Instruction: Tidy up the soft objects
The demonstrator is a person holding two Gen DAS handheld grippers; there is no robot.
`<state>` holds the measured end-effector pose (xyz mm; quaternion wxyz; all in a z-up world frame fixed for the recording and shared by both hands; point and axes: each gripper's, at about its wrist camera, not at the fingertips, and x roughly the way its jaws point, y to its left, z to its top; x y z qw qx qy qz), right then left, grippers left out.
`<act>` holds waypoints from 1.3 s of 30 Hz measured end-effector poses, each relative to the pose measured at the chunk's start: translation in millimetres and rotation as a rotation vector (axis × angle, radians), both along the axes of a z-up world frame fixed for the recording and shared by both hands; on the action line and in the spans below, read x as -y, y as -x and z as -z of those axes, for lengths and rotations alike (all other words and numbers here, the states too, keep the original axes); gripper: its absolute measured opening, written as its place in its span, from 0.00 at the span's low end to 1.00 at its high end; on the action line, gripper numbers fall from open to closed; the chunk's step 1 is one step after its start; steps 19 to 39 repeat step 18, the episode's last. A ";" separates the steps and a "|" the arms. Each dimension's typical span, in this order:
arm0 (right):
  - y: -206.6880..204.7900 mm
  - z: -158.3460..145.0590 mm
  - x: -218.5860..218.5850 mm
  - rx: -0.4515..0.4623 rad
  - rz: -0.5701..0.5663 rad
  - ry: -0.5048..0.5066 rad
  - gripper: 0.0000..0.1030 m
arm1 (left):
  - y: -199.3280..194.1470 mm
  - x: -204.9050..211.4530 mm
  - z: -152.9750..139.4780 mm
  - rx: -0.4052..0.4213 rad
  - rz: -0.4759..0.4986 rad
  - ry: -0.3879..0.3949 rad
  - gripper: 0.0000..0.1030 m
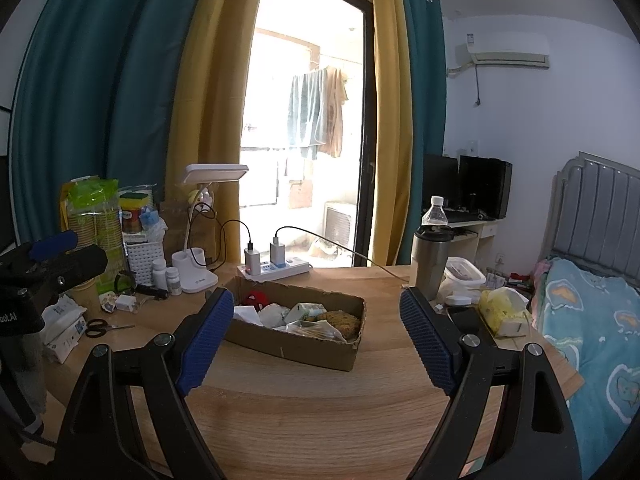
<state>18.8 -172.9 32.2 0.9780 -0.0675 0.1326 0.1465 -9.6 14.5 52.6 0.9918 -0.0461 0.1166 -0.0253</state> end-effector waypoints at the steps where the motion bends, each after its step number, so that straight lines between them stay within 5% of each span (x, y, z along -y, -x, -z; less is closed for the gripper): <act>1: -0.2 0.0 0.1 0.000 -0.001 0.000 0.85 | -0.2 0.0 0.0 0.001 -0.002 -0.001 0.99; 13: 0.7 0.0 -0.3 0.000 0.000 0.001 0.85 | -3.1 0.3 3.8 -0.012 -0.004 -0.009 0.99; 18: 2.0 0.0 -1.6 -0.006 -0.004 0.000 0.85 | -19.1 2.6 18.6 -0.091 0.005 -0.010 0.99; 39: 2.0 0.0 -1.6 -0.006 -0.004 0.000 0.85 | -19.1 2.6 18.6 -0.091 0.005 -0.010 0.99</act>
